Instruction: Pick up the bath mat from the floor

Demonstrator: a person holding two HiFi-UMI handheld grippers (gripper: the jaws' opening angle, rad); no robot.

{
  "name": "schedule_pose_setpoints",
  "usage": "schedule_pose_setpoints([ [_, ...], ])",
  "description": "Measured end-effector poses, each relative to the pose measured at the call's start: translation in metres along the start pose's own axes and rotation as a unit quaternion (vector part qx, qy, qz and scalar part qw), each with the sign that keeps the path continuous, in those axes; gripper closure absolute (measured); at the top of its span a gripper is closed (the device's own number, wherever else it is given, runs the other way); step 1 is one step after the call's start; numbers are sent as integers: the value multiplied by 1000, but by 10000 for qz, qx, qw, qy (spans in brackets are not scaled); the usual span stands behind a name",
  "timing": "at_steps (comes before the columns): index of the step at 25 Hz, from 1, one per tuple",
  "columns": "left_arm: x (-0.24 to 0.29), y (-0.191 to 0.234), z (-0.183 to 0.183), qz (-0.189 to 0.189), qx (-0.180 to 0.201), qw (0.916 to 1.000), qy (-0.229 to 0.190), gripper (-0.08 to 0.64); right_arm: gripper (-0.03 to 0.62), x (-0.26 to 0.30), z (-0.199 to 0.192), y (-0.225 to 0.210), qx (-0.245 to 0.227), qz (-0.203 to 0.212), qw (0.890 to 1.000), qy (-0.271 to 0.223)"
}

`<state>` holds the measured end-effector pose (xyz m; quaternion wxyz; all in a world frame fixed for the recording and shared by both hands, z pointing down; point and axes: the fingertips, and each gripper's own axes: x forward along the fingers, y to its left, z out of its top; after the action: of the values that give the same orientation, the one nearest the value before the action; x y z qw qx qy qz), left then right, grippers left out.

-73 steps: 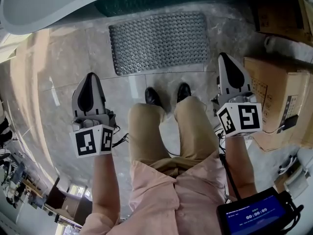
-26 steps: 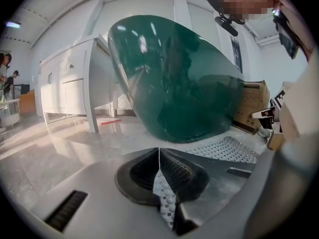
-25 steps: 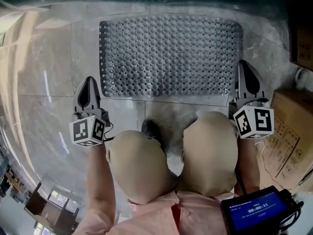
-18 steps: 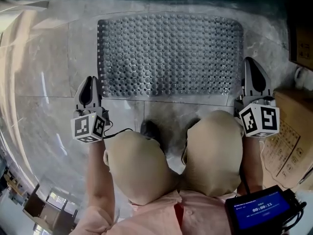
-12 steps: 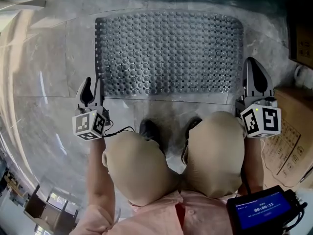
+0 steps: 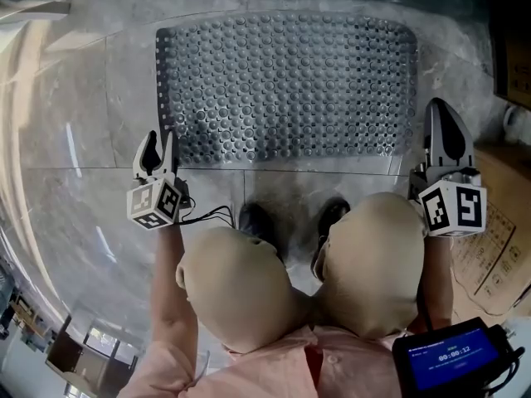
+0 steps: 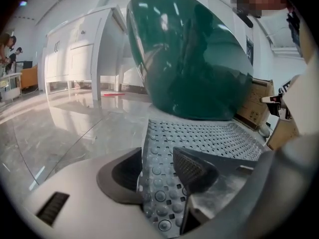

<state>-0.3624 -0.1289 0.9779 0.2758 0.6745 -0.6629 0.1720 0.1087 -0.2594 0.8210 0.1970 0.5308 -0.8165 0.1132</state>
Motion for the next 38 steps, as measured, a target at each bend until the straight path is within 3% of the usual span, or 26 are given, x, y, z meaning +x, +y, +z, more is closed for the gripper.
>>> schedule_pose_setpoints([
  [5,10,9,-20,12,-330,9992,236,379,574,0,1,-5,45,-92,9999,-21],
  [20,25,31,-63,306,-444,9938,974,395,574,-7,-4,-18,-56,-198,9998,53],
  [27,29,23,-57,227,-575,9942,881,506,574,-13,-7,-30,-86,-342,9993,84],
  [32,15,17,-48,297,-510,9951,796,522,574,-12,-45,-43,143,-363,9992,116],
  [38,15,4,-52,128,-409,9962,761,524,572,-15,-71,-59,175,-402,9988,236],
])
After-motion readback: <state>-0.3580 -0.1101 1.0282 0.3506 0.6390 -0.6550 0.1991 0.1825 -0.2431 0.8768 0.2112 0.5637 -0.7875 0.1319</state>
